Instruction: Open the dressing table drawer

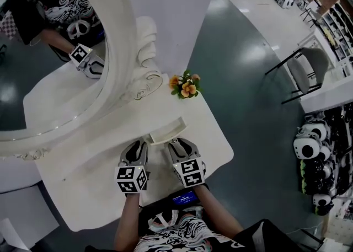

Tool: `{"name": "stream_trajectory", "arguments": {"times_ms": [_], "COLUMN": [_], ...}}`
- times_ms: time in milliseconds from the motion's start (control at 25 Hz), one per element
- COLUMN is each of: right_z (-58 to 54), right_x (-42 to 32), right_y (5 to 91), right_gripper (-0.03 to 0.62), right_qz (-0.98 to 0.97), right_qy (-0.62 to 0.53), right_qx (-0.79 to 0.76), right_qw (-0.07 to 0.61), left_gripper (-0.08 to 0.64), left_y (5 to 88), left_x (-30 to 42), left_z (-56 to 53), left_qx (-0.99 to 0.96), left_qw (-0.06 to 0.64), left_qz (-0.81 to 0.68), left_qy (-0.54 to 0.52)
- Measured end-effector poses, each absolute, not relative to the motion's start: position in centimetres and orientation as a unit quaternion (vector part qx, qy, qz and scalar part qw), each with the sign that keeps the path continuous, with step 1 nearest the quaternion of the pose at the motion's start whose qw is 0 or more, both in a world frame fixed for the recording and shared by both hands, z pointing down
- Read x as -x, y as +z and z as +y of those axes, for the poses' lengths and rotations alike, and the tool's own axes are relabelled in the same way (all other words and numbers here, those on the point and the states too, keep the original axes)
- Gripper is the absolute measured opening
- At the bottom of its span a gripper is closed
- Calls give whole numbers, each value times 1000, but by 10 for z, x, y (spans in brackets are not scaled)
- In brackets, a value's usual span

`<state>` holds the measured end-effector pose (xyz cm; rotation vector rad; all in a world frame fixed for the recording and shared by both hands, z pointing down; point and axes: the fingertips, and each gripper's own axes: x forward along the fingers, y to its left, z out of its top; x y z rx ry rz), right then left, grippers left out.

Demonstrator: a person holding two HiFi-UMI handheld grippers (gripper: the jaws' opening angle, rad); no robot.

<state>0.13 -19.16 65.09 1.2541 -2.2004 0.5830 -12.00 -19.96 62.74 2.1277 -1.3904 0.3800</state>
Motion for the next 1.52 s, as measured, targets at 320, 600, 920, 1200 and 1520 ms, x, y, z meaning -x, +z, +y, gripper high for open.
{"name": "stream_trajectory", "arguments": {"times_ms": [320, 600, 920, 1200, 1520], "right_z": [-170, -150, -131, -127, -125], "right_x": [-14, -19, -23, -30, -28], "right_y": [622, 567, 535, 538, 539], "right_gripper": [114, 29, 3, 2, 2], "right_qz": [-802, -813, -823, -815, -816], "right_qy": [213, 181, 154, 149, 146], "right_qx": [-501, -525, -527, -537, -531], "right_qw": [245, 175, 145, 156, 173], "left_gripper": [92, 72, 27, 3, 2], "left_y": [590, 555, 520, 519, 521], "left_x": [119, 125, 126, 128, 129], "left_z": [-190, -168, -151, -146, -144], "left_qx": [-813, -821, -830, -826, -820], "left_qw": [238, 208, 176, 169, 172], "left_qz": [-517, -522, -524, -532, -538], "left_qy": [123, 95, 73, 77, 88]}}
